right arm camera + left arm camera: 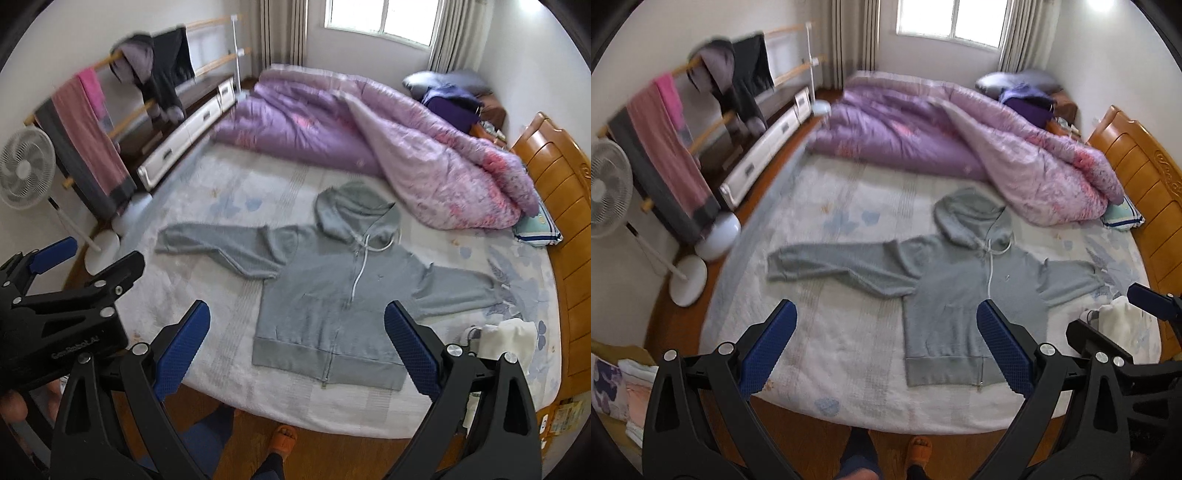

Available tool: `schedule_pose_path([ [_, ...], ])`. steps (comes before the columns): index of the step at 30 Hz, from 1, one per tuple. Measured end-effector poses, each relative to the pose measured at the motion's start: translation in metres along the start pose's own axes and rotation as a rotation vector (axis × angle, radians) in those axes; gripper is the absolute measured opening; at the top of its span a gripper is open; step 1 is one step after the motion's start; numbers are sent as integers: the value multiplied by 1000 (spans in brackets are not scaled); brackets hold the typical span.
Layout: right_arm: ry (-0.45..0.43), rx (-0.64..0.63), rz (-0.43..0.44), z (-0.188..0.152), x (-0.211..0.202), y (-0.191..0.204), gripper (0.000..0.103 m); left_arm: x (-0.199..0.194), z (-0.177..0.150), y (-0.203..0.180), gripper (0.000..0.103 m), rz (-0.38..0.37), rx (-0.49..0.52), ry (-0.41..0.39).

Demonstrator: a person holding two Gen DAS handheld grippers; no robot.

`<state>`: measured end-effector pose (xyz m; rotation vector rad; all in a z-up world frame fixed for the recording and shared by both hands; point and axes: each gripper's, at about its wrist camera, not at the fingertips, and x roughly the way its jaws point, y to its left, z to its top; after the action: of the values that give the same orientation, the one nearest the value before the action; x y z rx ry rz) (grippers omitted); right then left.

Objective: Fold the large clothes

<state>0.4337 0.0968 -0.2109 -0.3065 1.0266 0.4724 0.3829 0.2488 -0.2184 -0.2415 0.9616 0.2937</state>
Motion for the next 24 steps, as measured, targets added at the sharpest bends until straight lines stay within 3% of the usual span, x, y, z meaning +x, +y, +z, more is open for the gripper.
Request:
schedule_pose_path([
  [2, 43, 20, -1, 16, 39, 16, 92, 38, 7, 30, 98, -27, -20, 53],
  [4, 89, 23, 8, 30, 73, 34, 92, 73, 12, 66, 98, -81, -83, 72],
  [9, 149, 65, -2, 50, 144, 65, 92, 165, 12, 151, 98, -143, -241, 201],
  [14, 267, 134, -30, 52, 221, 70, 92, 259, -11, 241, 98, -241, -532, 310],
  [18, 339, 234, -27, 48, 274, 58, 92, 318, -29, 295, 98, -268, -752, 291],
  [21, 366, 284, -33, 48, 306, 51, 92, 369, -43, 334, 97, -232, -892, 290],
  [24, 385, 296, -41, 45, 338, 45, 92, 402, -48, 354, 95, -199, -971, 288],
])
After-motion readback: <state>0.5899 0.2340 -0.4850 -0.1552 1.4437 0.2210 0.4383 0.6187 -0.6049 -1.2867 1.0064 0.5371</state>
